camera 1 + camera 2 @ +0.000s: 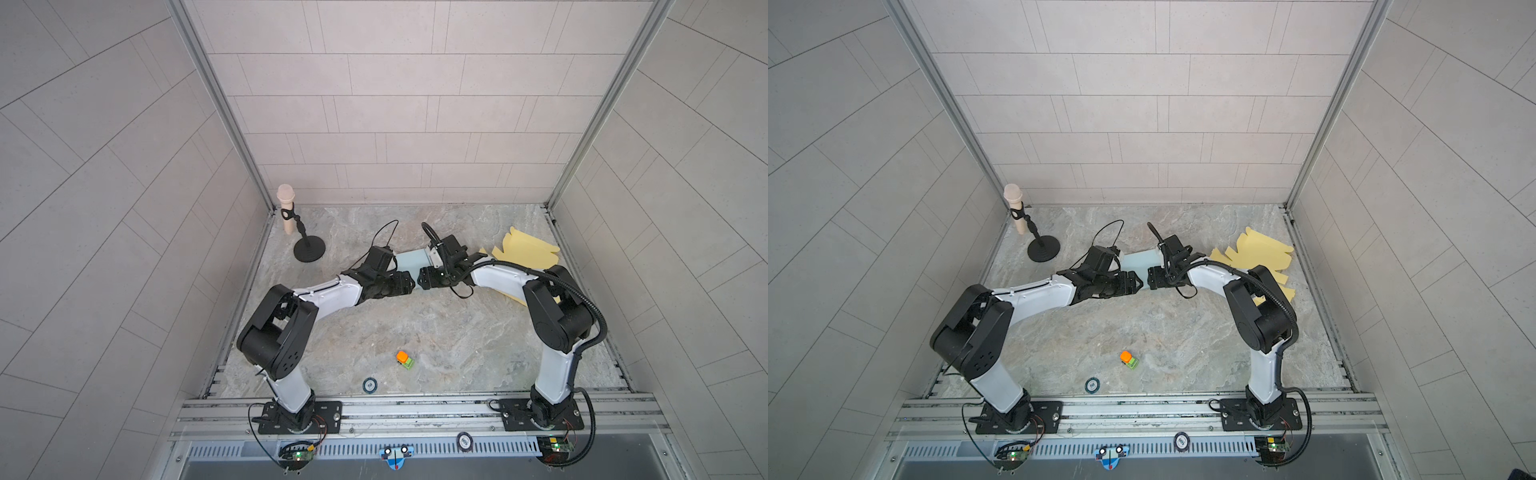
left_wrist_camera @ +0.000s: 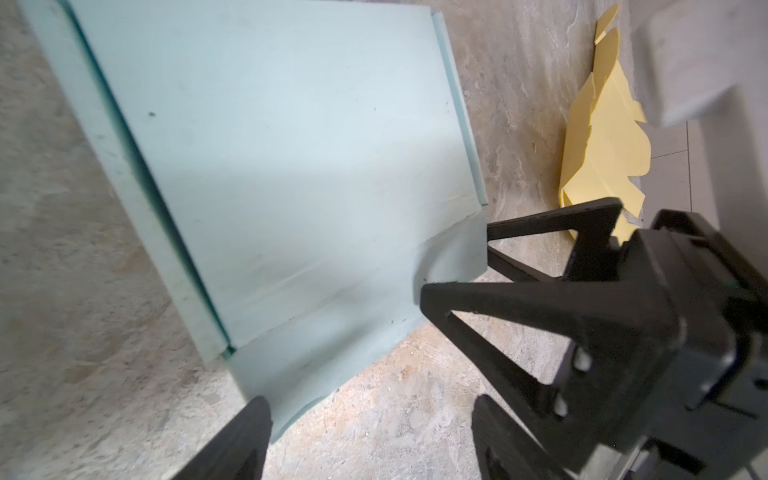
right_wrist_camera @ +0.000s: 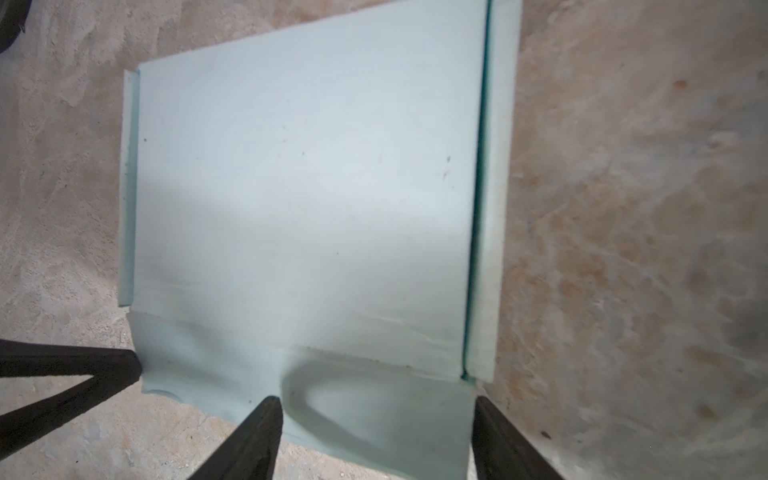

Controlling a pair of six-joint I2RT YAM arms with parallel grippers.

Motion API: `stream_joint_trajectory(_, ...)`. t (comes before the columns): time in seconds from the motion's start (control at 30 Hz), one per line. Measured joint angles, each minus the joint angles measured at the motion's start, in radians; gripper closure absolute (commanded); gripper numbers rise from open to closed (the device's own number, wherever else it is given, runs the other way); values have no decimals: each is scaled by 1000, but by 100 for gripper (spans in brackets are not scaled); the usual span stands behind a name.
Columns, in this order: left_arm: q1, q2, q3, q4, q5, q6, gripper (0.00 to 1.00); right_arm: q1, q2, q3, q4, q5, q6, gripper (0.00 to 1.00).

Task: Fold the paper box

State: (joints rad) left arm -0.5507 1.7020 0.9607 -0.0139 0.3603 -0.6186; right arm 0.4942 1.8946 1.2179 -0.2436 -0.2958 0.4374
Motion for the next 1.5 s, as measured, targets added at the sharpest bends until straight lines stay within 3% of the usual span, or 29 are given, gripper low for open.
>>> stream_joint_trajectory(0.37, 5, 2, -6, 19, -14, -10, 21, 25, 0, -8, 15, -11, 11, 26)
stream_joint_trajectory(0.77, 116, -75, -46, 2, -33, 40, 22, 24, 1, 1, 1, 10, 16, 25)
stream_joint_trajectory(1.5, 82, 11, -45, 44, 13, 14, 22, 46, 23, 46, -15, 24, 23, 27)
